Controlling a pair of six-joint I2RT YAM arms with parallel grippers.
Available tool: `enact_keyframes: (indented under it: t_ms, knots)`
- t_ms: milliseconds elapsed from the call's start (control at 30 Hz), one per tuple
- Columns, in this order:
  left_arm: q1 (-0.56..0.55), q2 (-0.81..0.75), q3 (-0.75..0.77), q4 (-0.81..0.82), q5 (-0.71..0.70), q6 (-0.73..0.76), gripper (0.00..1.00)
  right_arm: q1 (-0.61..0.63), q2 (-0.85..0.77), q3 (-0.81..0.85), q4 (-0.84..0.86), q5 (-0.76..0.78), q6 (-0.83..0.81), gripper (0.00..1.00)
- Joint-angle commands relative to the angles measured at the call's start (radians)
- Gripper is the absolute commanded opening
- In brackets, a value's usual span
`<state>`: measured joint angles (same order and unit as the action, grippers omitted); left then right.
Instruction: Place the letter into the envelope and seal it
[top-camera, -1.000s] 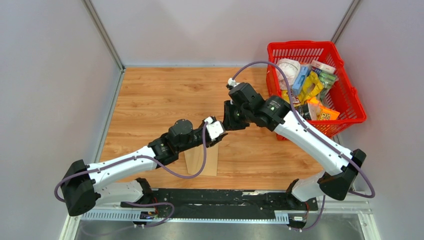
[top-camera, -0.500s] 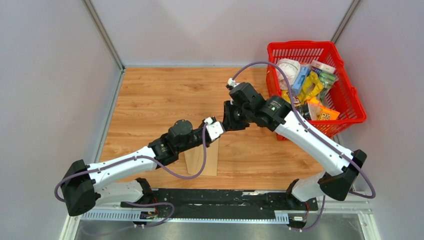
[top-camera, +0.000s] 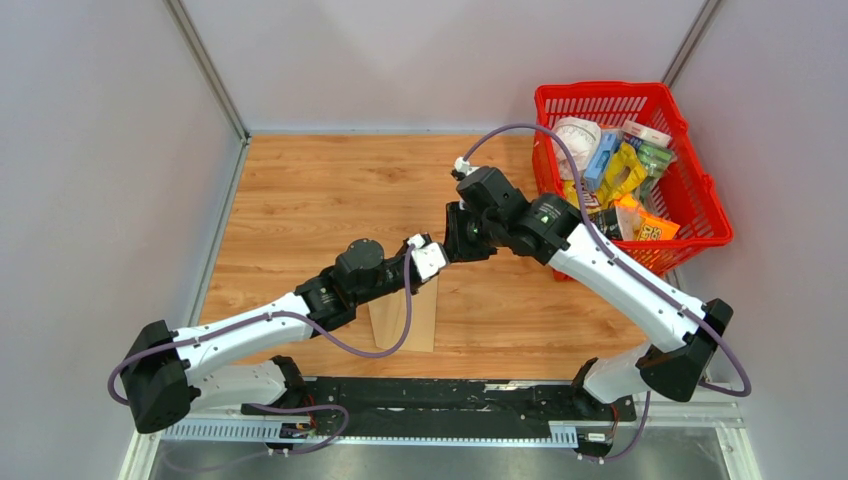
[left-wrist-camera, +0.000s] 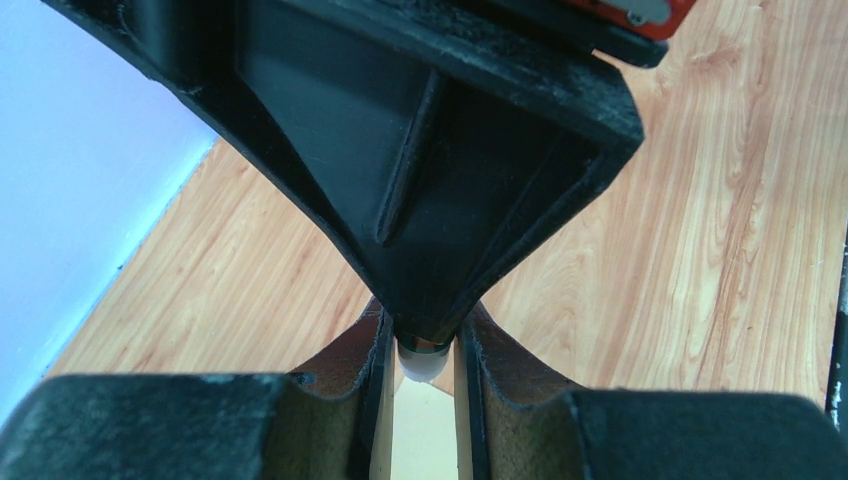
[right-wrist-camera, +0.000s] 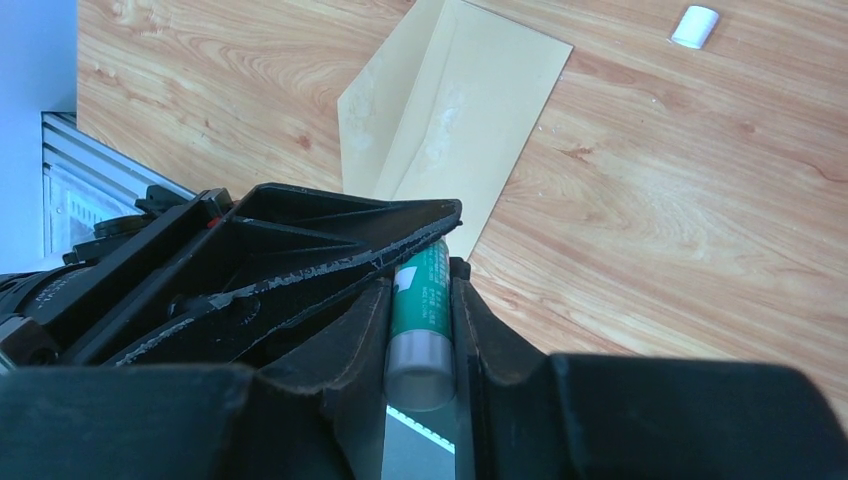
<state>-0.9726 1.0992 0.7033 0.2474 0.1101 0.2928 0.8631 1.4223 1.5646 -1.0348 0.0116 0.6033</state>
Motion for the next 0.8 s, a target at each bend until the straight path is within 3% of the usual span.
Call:
enact_keyframes:
  t_ms: [0,33,200,233,333,533,700,767]
  knots:
    - [-0.003,-0.035,0.025,0.055,0.036,-0.007,0.00,0.004,-0.019,-0.003,0.044,0.056,-0.003,0.05]
    - [-0.003,-0.033,0.028,0.049,0.028,-0.012,0.03,0.004,-0.016,0.003,0.038,0.063,-0.007,0.00]
    - [-0.003,-0.055,0.022,-0.002,-0.039,-0.058,0.63,-0.013,-0.029,0.017,0.009,0.100,-0.019,0.00]
    - [-0.005,-0.068,0.021,-0.023,-0.065,-0.064,0.68,-0.025,-0.037,0.015,0.009,0.103,-0.019,0.00]
    - [-0.003,-0.097,0.013,-0.075,-0.109,-0.121,0.70,-0.052,-0.054,0.017,0.007,0.114,-0.023,0.00]
    - [-0.003,-0.177,0.010,-0.242,-0.358,-0.337,0.69,-0.081,-0.060,0.015,0.002,0.137,-0.046,0.00]
    - [0.030,-0.156,0.096,-0.605,-0.666,-0.674,0.68,-0.079,-0.036,-0.008,0.019,0.067,-0.050,0.00]
    - [0.111,-0.141,0.131,-0.772,-0.658,-0.858,0.70,-0.079,-0.023,-0.017,0.024,0.039,-0.051,0.00]
